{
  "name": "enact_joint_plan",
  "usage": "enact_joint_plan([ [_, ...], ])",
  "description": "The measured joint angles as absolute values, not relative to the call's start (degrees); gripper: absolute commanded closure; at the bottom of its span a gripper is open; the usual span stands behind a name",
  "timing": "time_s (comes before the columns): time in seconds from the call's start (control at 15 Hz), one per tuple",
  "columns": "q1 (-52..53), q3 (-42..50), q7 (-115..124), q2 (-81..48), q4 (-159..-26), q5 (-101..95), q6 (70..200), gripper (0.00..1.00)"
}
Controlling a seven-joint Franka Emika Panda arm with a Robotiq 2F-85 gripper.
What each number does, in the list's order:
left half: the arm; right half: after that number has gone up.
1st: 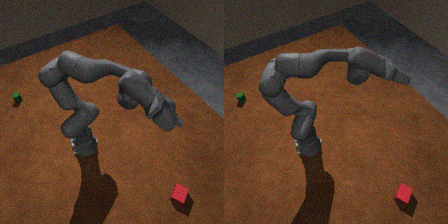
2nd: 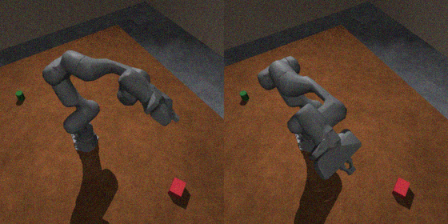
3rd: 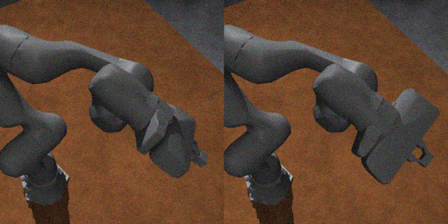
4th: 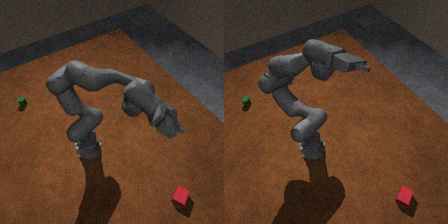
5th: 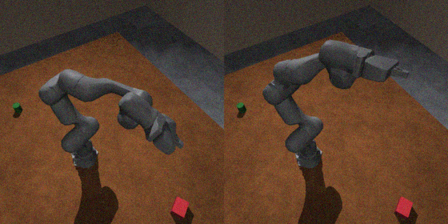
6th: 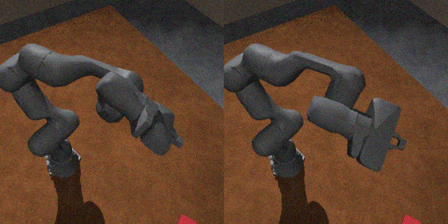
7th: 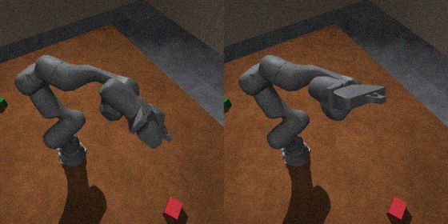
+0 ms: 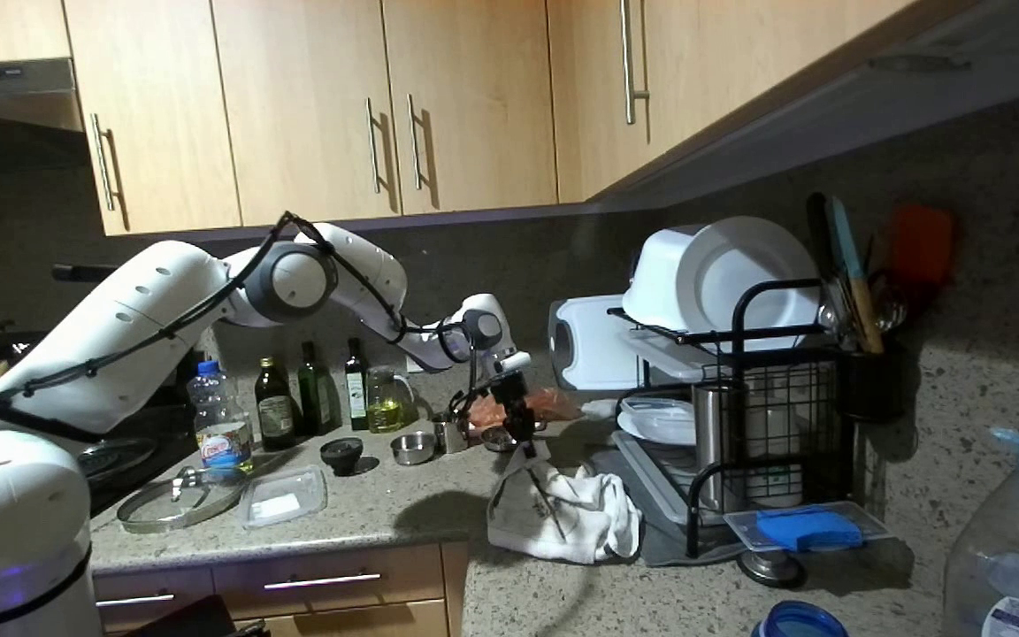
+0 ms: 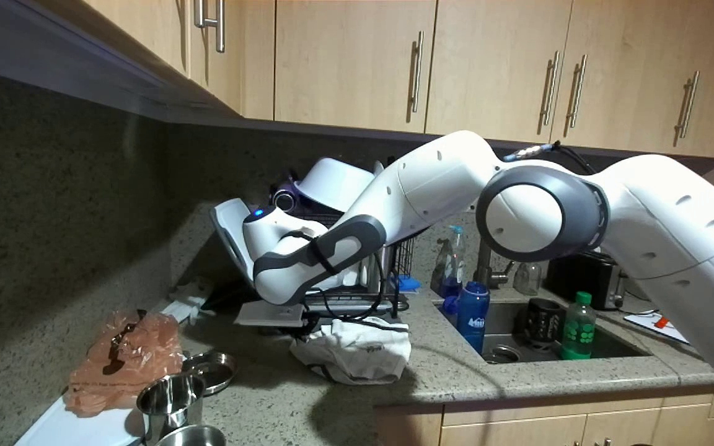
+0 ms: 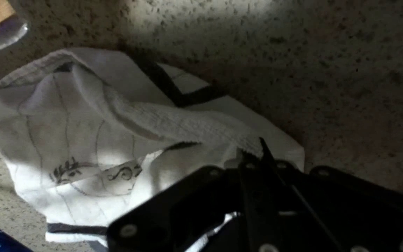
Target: Fold the towel
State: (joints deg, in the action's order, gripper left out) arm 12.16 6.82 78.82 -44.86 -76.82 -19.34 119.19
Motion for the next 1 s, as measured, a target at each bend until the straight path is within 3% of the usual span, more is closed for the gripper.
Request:
enact_joint_plan([
  [0.13,12.89,6.83,78.81,-46.52,-75.29,-19.35,118.1,0.98],
  [0.2,13.11,6.85,78.79,-47.1,-74.65,-19.35,117.79,0.9],
  [0.27,13.22,6.87,78.65,-47.53,-74.14,-19.35,117.56,0.7],
  [0.87,13.19,7.45,76.51,-46.78,-72.97,-19.35,117.44,0.04],
  [1.0,13.24,7.45,76.5,-45.71,-73.45,-19.35,117.45,0.0],
])
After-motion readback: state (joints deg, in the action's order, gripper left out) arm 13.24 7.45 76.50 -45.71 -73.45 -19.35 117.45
